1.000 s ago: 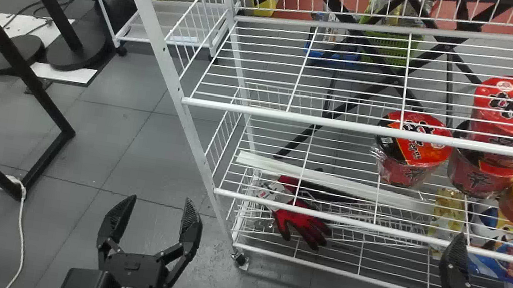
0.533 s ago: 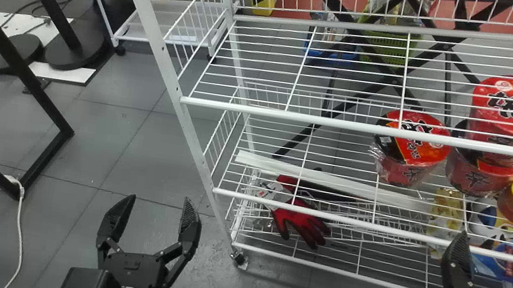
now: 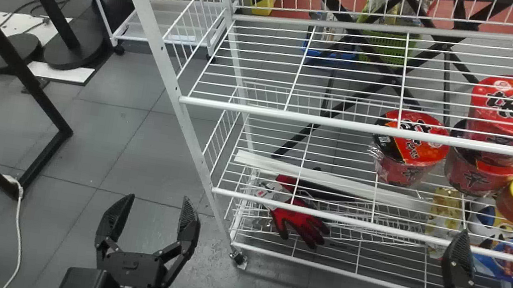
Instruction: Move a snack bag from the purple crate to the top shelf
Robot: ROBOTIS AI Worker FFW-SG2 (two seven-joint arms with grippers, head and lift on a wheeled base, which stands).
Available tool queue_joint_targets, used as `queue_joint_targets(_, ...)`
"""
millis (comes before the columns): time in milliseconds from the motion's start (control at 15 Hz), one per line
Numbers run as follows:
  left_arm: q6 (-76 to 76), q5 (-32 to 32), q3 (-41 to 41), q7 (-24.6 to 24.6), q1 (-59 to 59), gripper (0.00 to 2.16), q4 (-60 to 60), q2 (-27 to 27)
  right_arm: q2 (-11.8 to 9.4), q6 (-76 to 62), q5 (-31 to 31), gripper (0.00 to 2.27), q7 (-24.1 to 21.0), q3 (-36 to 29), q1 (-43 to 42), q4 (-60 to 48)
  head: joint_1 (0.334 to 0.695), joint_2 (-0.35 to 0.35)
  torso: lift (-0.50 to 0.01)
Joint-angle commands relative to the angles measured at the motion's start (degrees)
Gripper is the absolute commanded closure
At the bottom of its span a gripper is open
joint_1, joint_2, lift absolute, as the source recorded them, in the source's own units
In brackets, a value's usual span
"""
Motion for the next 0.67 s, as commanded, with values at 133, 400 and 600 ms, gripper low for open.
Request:
queue_joint_targets(133,-0.2,0.1,0.0,0.0,0.0,0.12,0.1,0.0,0.0,-2.1,-0.3,0.08,0.0,0.0,-0.1,0.6,0.695,0.246,-0.450)
queue_joint_targets(400,-0.2,0.1,0.0,0.0,-0.1,0.12,0.2,0.0,0.0,-2.1,-0.4,0.08,-0.2,-0.1,-0.2,0.7,0.695,0.244,-0.450)
queue_joint_targets(600,-0.2,0.1,0.0,0.0,-0.1,0.12,0.2,0.0,0.1,-2.6,-0.6,0.07,-0.1,-0.1,-0.2,0.9,0.695,0.242,-0.451)
